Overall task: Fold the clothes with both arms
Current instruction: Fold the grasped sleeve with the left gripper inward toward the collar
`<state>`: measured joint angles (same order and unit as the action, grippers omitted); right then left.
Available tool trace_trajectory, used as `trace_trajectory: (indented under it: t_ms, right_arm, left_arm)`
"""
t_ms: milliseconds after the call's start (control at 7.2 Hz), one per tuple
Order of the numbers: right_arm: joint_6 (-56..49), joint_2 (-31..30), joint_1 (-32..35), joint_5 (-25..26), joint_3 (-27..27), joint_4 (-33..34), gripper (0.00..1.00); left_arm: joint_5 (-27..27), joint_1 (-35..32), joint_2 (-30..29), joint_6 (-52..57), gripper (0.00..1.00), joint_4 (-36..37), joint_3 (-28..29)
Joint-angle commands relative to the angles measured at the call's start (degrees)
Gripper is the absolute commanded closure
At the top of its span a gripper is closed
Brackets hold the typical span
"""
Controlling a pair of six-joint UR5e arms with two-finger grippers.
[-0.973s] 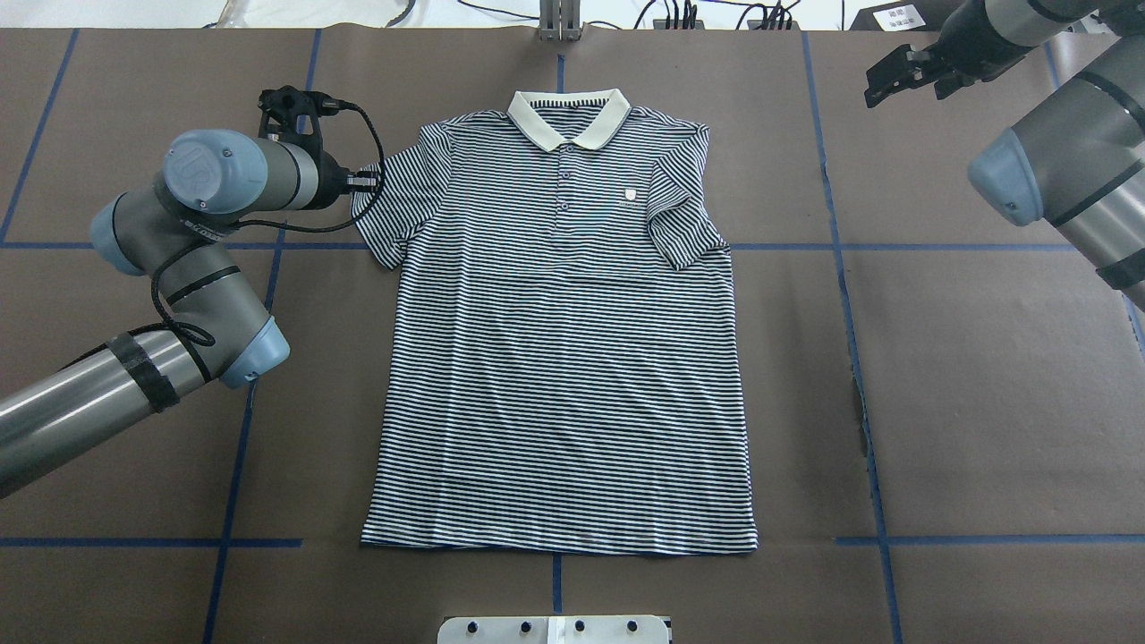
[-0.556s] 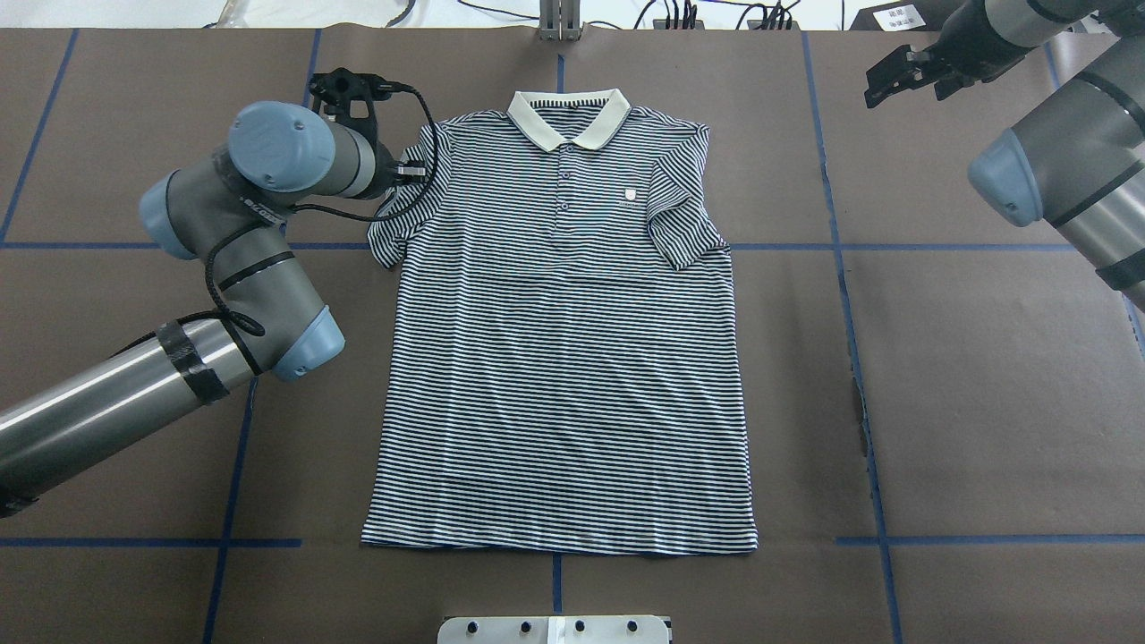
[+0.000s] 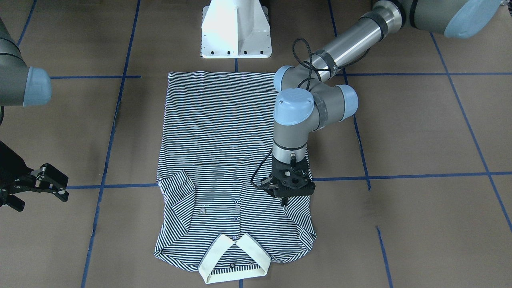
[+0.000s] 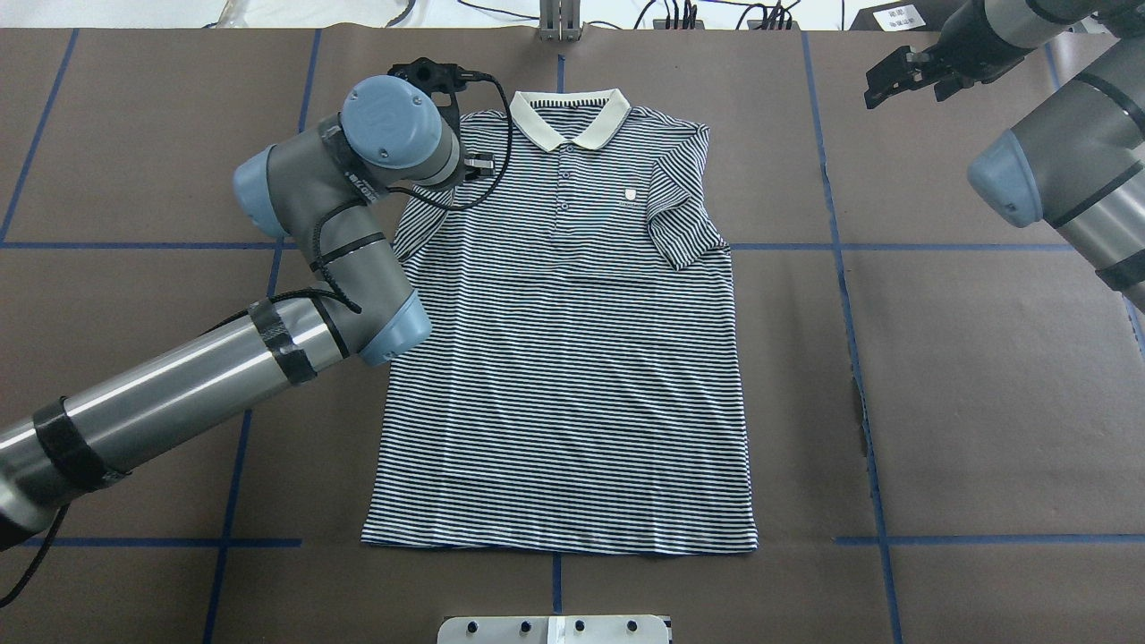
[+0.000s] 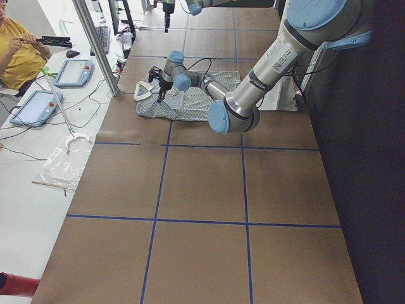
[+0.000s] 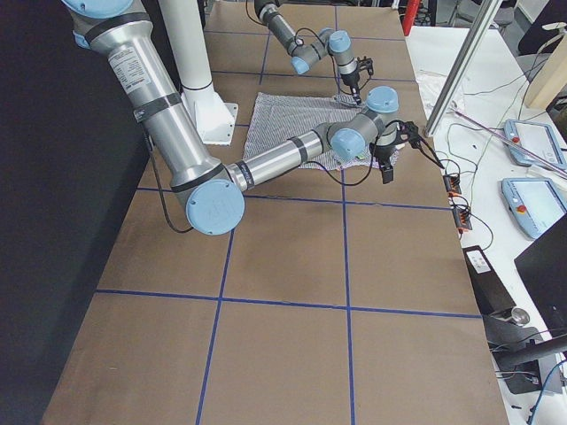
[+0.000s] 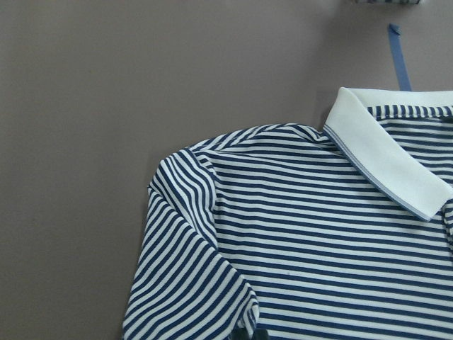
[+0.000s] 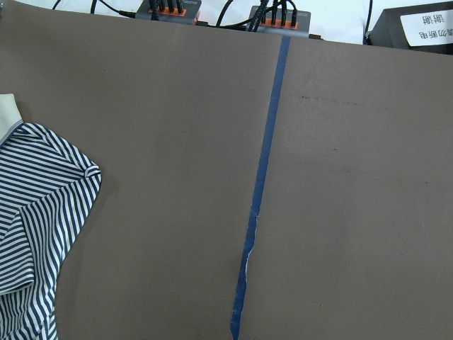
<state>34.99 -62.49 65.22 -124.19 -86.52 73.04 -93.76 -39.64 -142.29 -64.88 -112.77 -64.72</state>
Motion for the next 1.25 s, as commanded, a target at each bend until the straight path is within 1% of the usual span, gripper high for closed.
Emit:
trace_trajectory:
  t_ms: [0, 139, 278, 417, 556, 695, 834, 973, 1112]
  right_arm:
    - [0.16, -0.18, 0.0, 0.09, 0.03, 0.0, 0.0]
    - [0.16, -0.26, 0.0, 0.09, -0.05, 0.0, 0.0]
    - [0.16, -0.35, 0.0, 0.09, -0.05, 0.0, 0.0]
    - [0.16, -0.44, 0.0, 0.09, -0.05, 0.0, 0.0]
    - [0.16, -0.44, 0.0, 0.09, -0.05, 0.0, 0.0]
    - [0.34, -0.44, 0.0, 0.09, -0.05, 0.0, 0.0]
    - [0.69, -0.27, -0.09, 0.09, -0.14, 0.0, 0.0]
    - [2.69, -0.27, -0.27, 0.09, -1.27, 0.0, 0.0]
    - [6.02, -0.35, -1.57, 0.09, -3.55, 0.0, 0.0]
  left_arm:
    - [0.16, 0.43, -1.76, -0.33, 1.0, 0.18, 1.61]
    - [0.16, 1.13, -1.67, -1.73, 1.0, 0.09, 1.61]
    - [0.25, 2.1, -1.67, -1.74, 0.95, -0.43, 1.35]
    - [0.25, 2.63, -1.76, -1.74, 0.87, -0.61, 1.18]
    - [0.16, 2.72, -1.59, -0.52, 0.1, -0.79, 1.09]
    - [0.16, 2.64, -1.33, 1.4, 0.0, -0.79, 0.22]
    - [-0.62, 2.63, -1.24, 2.03, 0.0, -0.53, -2.14]
    - [-0.72, 2.46, 0.16, 5.17, 0.0, 0.17, -5.82]
    - [-3.85, 2.46, 4.7, 6.77, 0.0, 0.26, -12.38]
